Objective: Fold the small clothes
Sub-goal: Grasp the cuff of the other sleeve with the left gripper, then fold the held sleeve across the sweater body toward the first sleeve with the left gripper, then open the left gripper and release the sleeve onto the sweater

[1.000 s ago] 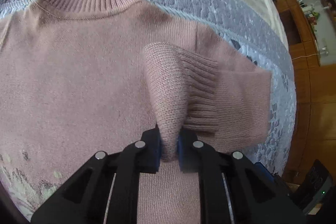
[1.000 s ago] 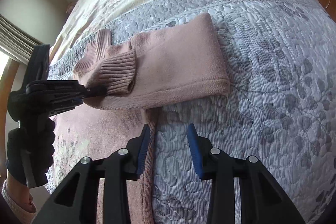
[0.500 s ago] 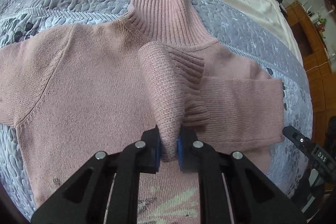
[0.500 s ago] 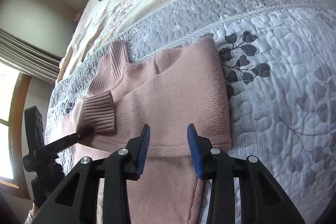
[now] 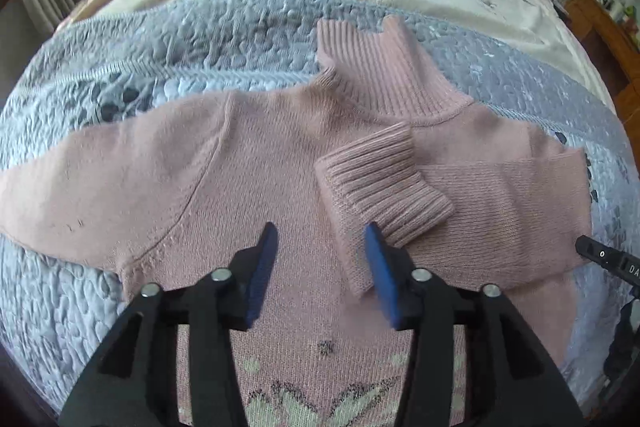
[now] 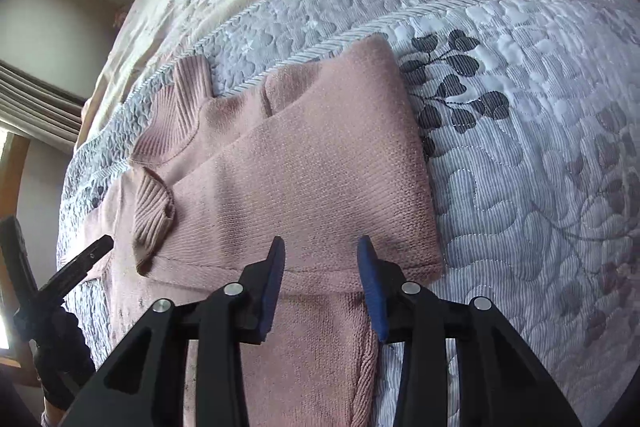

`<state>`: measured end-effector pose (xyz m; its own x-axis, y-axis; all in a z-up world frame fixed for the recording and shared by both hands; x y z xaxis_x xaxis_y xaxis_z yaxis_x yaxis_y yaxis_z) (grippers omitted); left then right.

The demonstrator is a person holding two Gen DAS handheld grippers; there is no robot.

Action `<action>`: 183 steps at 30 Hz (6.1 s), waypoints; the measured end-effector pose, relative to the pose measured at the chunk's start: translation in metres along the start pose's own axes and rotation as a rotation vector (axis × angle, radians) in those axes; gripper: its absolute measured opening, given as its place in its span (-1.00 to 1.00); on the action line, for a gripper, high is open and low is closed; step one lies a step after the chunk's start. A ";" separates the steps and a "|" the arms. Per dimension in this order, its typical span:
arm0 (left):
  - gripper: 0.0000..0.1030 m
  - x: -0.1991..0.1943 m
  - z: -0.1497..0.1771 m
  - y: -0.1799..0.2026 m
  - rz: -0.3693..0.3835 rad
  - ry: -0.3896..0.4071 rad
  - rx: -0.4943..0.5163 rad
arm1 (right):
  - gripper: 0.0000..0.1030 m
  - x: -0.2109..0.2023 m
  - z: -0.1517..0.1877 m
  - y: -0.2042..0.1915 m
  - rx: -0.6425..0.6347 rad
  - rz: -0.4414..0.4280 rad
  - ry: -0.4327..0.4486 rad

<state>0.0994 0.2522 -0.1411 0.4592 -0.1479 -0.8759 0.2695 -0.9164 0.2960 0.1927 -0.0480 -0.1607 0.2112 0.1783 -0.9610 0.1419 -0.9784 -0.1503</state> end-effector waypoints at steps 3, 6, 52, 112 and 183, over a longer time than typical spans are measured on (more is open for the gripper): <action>0.24 0.011 -0.003 0.025 0.016 -0.028 0.078 | -0.21 -0.004 0.004 -0.005 -0.006 -0.018 -0.002; 0.24 0.041 -0.002 0.045 -0.017 -0.093 0.160 | -0.21 -0.002 0.007 -0.013 -0.045 0.004 0.000; -0.08 -0.021 0.021 -0.093 0.083 0.018 -0.154 | -0.05 0.006 0.021 -0.098 -0.157 0.050 -0.008; -0.83 -0.134 0.000 -0.240 0.293 0.348 -0.337 | -0.02 0.022 0.096 -0.220 -0.301 0.091 -0.027; -0.36 -0.032 -0.007 -0.138 0.264 0.097 -0.137 | -0.64 -0.002 -0.008 -0.203 -0.201 -0.071 -0.011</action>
<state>0.0534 0.3857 -0.1515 0.6054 -0.3322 -0.7232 0.2388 -0.7911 0.5632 0.1717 0.1516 -0.1265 0.1831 0.2437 -0.9524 0.3463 -0.9227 -0.1695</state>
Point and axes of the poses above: each gripper's, at about its wrist camera, not at the fingertips, and x roughly the way its jaws point, y to its right, z to its underside, the point moved 5 cm from there along x, roughly the way its jaws point, and after that the axes turned 15 degrees about z, right-handed, at the moved point
